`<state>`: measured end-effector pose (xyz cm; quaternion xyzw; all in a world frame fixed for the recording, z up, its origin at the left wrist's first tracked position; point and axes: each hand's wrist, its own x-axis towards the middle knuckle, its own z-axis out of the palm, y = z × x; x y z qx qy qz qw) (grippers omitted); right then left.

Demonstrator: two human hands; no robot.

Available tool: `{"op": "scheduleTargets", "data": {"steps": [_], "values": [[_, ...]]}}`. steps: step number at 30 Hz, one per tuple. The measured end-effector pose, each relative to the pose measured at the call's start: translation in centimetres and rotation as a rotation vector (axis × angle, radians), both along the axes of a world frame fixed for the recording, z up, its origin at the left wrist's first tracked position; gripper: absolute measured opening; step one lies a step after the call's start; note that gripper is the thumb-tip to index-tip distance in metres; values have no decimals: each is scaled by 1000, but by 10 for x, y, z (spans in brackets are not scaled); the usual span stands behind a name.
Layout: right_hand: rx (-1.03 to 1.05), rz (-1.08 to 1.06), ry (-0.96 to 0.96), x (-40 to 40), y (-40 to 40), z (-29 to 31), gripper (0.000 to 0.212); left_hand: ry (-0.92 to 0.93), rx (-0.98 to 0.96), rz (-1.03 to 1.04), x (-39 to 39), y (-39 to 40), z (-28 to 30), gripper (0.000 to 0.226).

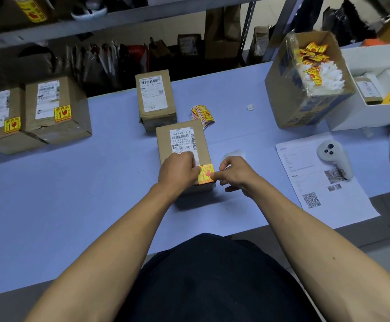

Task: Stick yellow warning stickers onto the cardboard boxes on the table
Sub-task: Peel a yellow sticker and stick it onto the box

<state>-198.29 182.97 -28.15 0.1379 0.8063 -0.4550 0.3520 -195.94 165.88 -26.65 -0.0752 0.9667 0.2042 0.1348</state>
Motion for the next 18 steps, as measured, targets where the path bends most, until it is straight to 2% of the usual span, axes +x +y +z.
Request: {"op": "scheduleTargets", "data": {"steps": [5, 7, 11, 18], "values": [[-52, 17, -18, 3, 7, -5, 31, 85, -84, 31, 3, -9, -7, 49], [-100, -23, -12, 6, 1, -9, 39, 95, -63, 29, 8, -12, -14, 63], [-129, -40, 24, 9, -14, -18, 53, -69, 47, 79, 17, -13, -24, 93], [-211, 61, -18, 13, 0, -30, 71, -126, 132, 10, 23, -19, -26, 116]]}}
